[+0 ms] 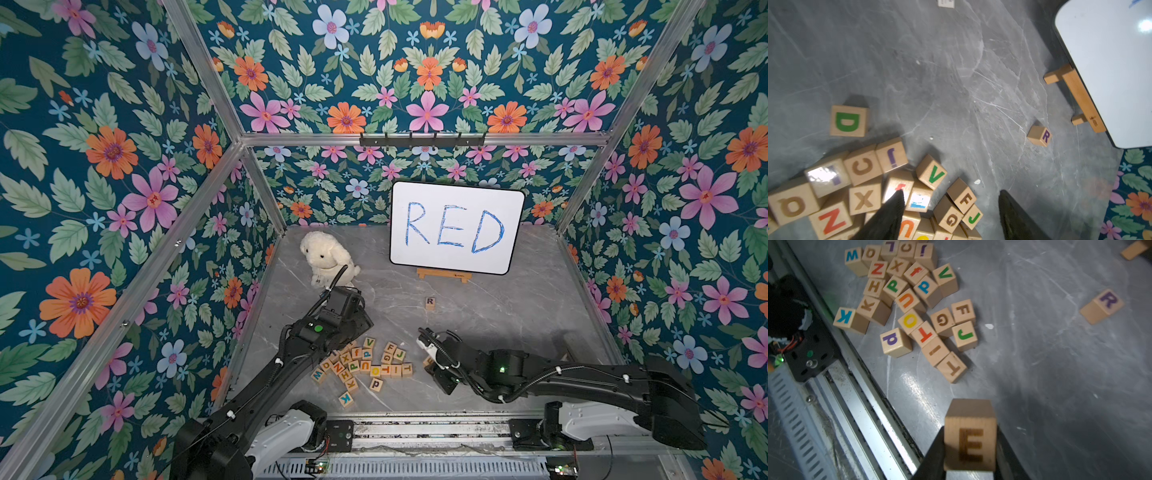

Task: Assemble the uppercase word "red" with letter blocks
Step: Pick up the letter block from the center of the board, then place the letter block at the center of the board.

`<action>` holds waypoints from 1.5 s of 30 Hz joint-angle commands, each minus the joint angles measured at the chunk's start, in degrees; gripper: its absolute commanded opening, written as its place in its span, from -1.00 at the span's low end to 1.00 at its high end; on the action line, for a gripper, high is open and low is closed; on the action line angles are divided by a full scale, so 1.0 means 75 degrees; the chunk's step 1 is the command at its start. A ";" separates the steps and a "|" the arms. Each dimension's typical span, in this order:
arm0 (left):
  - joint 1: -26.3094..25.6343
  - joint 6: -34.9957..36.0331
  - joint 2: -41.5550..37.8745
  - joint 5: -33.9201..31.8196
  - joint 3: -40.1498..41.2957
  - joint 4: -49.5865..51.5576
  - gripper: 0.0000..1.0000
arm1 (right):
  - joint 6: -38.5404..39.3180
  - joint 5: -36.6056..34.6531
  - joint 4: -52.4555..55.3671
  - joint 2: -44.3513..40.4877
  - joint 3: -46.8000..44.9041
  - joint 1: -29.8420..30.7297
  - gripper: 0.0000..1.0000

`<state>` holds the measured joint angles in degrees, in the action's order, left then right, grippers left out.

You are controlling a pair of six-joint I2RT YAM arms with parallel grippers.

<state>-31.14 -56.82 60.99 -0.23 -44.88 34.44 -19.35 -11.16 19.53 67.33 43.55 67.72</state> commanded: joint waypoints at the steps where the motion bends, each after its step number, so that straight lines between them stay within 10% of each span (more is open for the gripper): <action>1: -0.0332 0.0042 0.0315 -0.0057 -0.0159 -0.0379 0.47 | -0.0902 -0.0445 0.0839 -0.0857 0.0121 -0.0521 -0.41; 11: -0.0606 -0.0117 0.0559 -0.0211 0.0016 -0.0519 0.48 | -0.2436 0.0295 0.2459 -0.0238 0.1835 -0.3065 -0.48; 30: -0.0606 -0.0148 0.0206 -0.0602 0.0083 -0.0206 0.49 | -0.3846 -0.1396 0.1206 0.3979 0.3472 -0.3416 -0.50; 45: -0.0606 -0.0378 -0.0207 -0.1155 0.0054 0.0366 0.49 | -0.3630 -0.1231 0.0378 0.5228 0.3596 -0.3540 -0.51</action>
<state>-35.66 -58.65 59.96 -6.83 -44.47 35.62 -46.44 -19.66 23.46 105.73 70.04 41.47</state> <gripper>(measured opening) 0.746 0.330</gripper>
